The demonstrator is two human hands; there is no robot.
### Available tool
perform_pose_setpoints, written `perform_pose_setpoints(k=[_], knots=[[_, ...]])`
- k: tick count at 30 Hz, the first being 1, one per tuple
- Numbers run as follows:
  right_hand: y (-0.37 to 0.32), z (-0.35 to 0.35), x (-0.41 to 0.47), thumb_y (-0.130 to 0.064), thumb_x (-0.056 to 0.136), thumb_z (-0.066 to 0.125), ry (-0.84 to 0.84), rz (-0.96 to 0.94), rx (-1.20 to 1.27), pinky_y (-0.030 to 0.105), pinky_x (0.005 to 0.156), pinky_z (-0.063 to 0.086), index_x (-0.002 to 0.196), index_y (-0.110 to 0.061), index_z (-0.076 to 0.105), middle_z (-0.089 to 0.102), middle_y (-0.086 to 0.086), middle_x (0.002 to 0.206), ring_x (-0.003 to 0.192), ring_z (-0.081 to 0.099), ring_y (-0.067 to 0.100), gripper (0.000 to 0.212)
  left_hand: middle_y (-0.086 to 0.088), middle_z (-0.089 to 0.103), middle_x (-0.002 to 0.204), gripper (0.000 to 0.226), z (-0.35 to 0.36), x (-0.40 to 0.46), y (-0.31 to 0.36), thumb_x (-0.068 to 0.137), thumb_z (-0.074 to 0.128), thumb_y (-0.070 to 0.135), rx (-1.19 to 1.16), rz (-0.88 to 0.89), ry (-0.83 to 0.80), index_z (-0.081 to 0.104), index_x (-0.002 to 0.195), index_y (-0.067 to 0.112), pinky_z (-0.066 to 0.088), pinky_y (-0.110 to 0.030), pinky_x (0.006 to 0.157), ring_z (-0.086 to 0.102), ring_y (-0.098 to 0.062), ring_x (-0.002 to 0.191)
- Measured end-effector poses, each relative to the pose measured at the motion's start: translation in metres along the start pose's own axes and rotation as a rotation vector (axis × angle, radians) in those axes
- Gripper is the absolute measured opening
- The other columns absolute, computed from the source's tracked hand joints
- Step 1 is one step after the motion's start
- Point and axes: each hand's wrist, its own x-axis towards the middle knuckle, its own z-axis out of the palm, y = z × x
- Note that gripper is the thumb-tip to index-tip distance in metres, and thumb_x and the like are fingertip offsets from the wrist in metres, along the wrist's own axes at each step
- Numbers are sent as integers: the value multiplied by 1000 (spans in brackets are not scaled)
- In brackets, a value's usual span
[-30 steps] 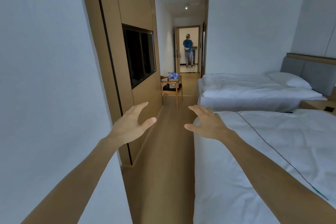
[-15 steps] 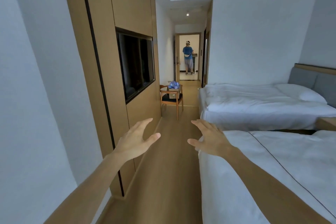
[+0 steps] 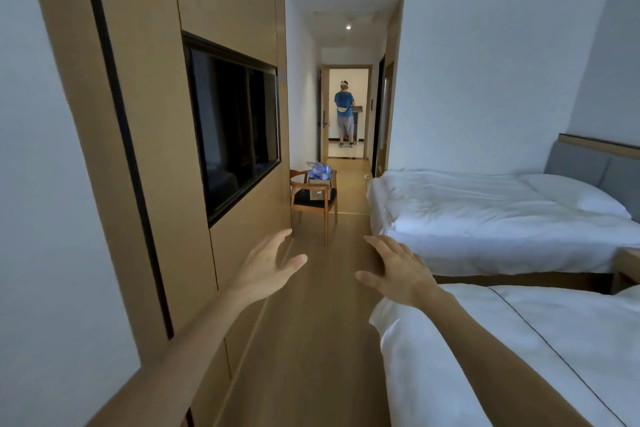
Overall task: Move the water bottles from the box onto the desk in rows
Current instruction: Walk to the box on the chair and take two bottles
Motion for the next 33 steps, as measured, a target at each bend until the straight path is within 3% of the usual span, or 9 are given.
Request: perform_pose_setpoints(k=[22,33], knots=[[128,50,449,-63,89,50,-31,-27,3,48,118,22,153,-31,15,14,-6,161,146,19,25,80,17,28,154,71,77,455,-72,84,47,70,82,15,63,18,145,50,34,-48,106,31,-14,141],[165,116,680,-60,87,55,-48,-55,30,49,116,26,151,-38,15,16,-10,159,144,24,25,79,18,29,153,70,120,685,-156,85,49,68,68,34,77,20,145,48,36,-46,106,31,-12,140]])
